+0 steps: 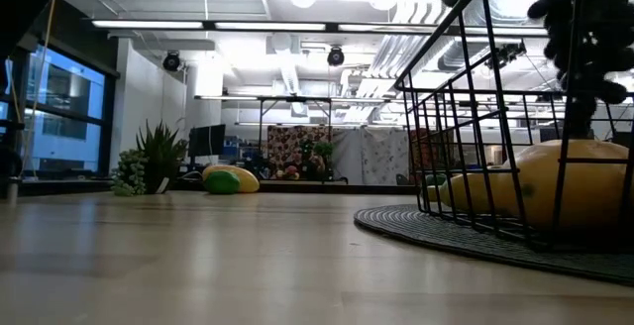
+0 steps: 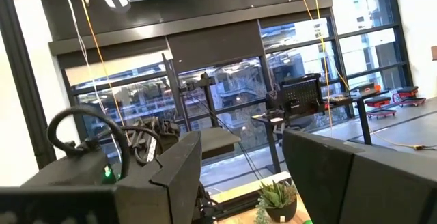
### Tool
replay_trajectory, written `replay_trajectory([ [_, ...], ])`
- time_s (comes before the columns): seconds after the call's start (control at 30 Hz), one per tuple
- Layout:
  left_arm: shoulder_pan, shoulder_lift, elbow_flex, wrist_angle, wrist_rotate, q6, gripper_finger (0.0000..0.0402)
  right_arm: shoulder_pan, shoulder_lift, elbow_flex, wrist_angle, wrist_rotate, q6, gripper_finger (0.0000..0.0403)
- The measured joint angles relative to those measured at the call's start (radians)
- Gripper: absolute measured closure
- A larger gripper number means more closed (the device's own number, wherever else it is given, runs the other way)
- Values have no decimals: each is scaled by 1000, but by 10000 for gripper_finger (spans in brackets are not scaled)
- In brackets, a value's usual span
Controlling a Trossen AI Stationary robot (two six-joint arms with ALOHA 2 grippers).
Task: Build produce basket
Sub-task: Put the purple grapes into the black basket
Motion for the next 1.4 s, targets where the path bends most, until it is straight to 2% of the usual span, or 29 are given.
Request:
replay_trajectory([
  [0.13,-2,22,-1,10,7,-22,401,0,0,0,-9,0,0,214],
  [0.47,-2,128,0,244,0,-227,401,0,9,0,-24,0,0,214],
  [0.6,-2,142,2,269,-8,-287,401,0,12,0,-24,0,1,214],
  [0.83,0,147,0,193,-8,-229,401,0,13,0,-30,-3,0,214],
  [0.97,0,147,0,128,32,-195,401,0,13,0,-36,-5,0,214],
  [1.23,0,143,2,-60,52,-104,400,0,13,0,-37,-6,0,214],
  [1.4,0,142,3,-84,52,-87,400,0,13,0,-43,-6,0,214],
])
